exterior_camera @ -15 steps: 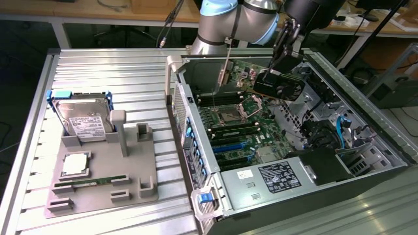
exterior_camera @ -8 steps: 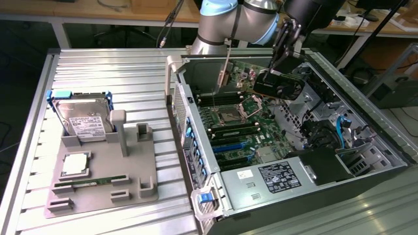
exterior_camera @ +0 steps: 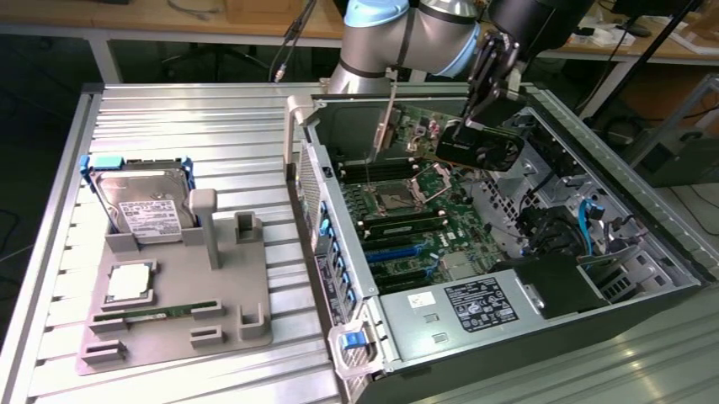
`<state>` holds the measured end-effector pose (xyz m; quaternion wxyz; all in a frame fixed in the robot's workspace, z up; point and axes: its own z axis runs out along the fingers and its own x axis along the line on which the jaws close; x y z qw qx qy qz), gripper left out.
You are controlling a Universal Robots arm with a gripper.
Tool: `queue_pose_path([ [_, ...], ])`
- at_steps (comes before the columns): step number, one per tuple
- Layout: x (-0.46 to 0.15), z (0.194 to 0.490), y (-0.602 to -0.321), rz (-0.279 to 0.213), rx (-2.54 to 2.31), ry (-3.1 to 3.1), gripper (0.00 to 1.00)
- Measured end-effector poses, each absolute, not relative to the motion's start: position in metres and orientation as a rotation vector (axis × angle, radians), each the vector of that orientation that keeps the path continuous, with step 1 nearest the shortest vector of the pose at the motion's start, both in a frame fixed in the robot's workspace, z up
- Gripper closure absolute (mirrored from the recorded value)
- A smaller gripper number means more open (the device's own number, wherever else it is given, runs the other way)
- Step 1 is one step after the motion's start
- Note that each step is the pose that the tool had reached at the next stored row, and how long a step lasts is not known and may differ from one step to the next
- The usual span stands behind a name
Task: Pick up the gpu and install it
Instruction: 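Insert the gpu into the slot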
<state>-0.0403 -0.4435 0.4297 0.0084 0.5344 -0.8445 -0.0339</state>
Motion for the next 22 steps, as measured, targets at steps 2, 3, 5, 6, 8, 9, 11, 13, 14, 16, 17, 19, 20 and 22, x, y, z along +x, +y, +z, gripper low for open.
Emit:
queue_pose_path([
  [2, -0.0403, 0.4297, -0.4435, -0.106, 1.680, -2.632, 0.73],
  [3, -0.0403, 0.4297, -0.4435, -0.106, 1.686, -2.628, 0.73],
  [5, -0.0403, 0.4297, -0.4435, -0.105, 1.700, -2.619, 0.73],
  [6, -0.0403, 0.4297, -0.4435, -0.105, 1.704, -2.616, 0.73],
  [8, -0.0403, 0.4297, -0.4435, -0.105, 1.714, -2.609, 0.73],
  [9, -0.0403, 0.4297, -0.4435, -0.105, 1.719, -2.606, 0.73],
  [11, -0.0403, 0.4297, -0.4435, -0.105, 1.727, -2.600, 0.73],
  [13, -0.0403, 0.4296, -0.4435, -0.105, 1.735, -2.595, 0.73],
  [14, -0.0403, 0.4297, -0.4435, -0.105, 1.739, -2.592, 0.73],
  [16, -0.0403, 0.4297, -0.4435, -0.105, 1.746, -2.587, 0.73],
  [17, -0.0403, 0.4297, -0.4435, -0.105, 1.750, -2.584, 0.73],
  [19, -0.0403, 0.4297, -0.4435, -0.105, 1.760, -2.577, 0.73],
  [20, -0.0403, 0.4297, -0.4435, -0.105, 1.764, -2.574, 0.73],
  [22, -0.0403, 0.4296, -0.4435, -0.105, 1.771, -2.569, 0.73],
])
